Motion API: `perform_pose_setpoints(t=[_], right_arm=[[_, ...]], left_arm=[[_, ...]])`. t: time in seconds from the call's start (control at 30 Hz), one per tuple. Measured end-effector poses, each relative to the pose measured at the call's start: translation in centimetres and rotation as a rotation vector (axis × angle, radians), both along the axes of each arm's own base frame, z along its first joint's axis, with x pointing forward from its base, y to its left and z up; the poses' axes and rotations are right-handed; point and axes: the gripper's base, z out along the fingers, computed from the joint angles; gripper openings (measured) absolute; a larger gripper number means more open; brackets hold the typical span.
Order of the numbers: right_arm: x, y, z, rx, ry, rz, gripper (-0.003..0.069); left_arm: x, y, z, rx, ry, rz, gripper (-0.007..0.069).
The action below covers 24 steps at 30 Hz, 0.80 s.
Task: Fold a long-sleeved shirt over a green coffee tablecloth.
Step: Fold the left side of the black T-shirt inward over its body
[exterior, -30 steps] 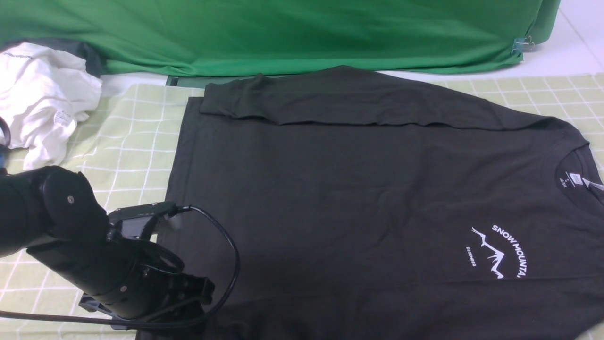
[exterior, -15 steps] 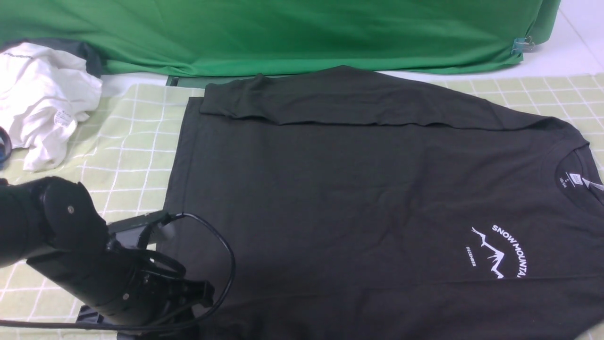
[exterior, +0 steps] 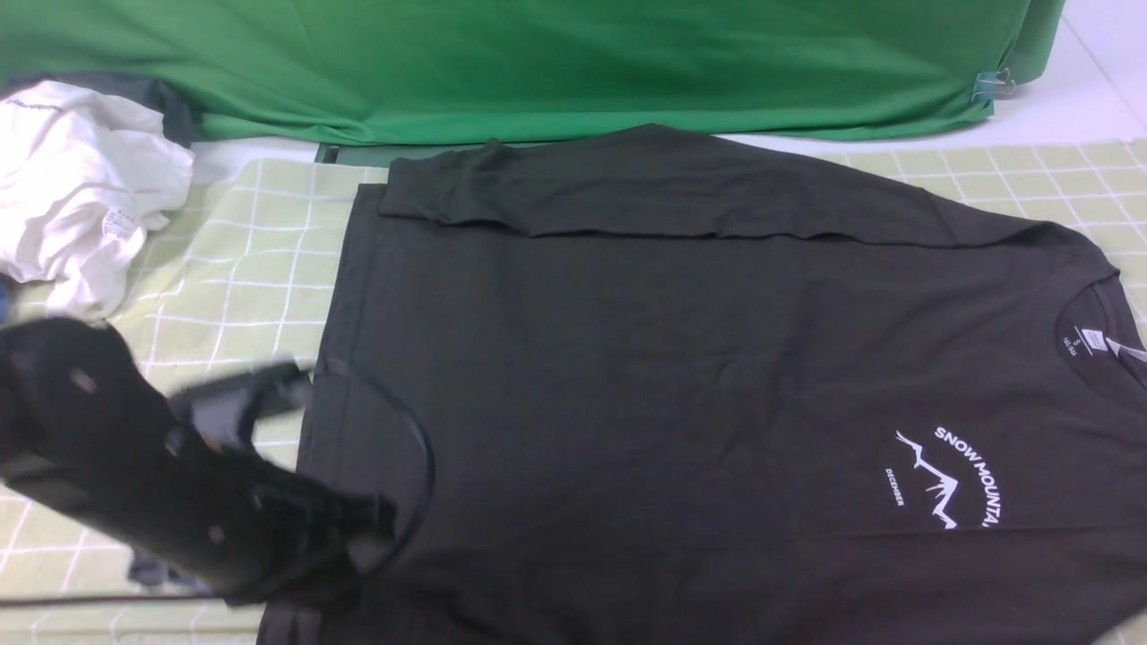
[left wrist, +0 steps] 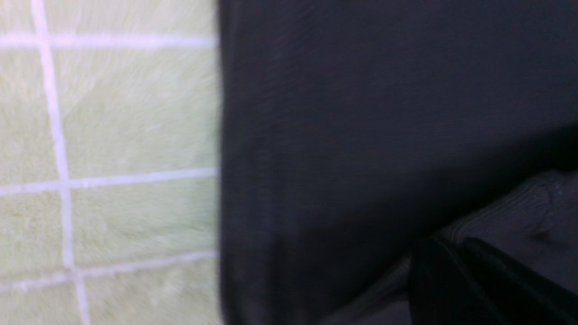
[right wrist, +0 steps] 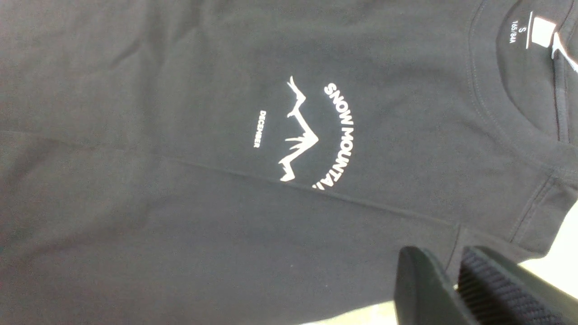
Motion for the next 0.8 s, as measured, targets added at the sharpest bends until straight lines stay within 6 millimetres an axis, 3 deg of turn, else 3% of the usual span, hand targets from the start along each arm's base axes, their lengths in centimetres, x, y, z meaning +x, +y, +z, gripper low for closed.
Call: perform_pose_setpoints(t=[0.07, 0.17, 0.33, 0.53, 0.8], right_arm=[[0.0, 0.0, 0.0, 0.0, 0.0, 0.0, 0.0141], [0.0, 0.0, 0.0, 0.0, 0.0, 0.0, 0.0144], [0.0, 0.0, 0.0, 0.0, 0.0, 0.0, 0.0144], [0.0, 0.0, 0.0, 0.0, 0.0, -0.001, 0.0148], [0.0, 0.0, 0.0, 0.002, 0.001, -0.002, 0.0162]], left_arm=[[-0.2, 0.0, 3.2, -0.005, -0.03, -0.018, 0.0017], [0.0, 0.3, 6.1, 0.025, -0.063, -0.024, 0.0017], [2.0, 0.7, 7.5, 0.076, -0.185, 0.04, 0.0017], [5.2, 0.8, 5.6, 0.117, -0.246, 0.125, 0.0017], [8.3, 0.5, -0.6, 0.176, -0.097, 0.161, 0.0031]])
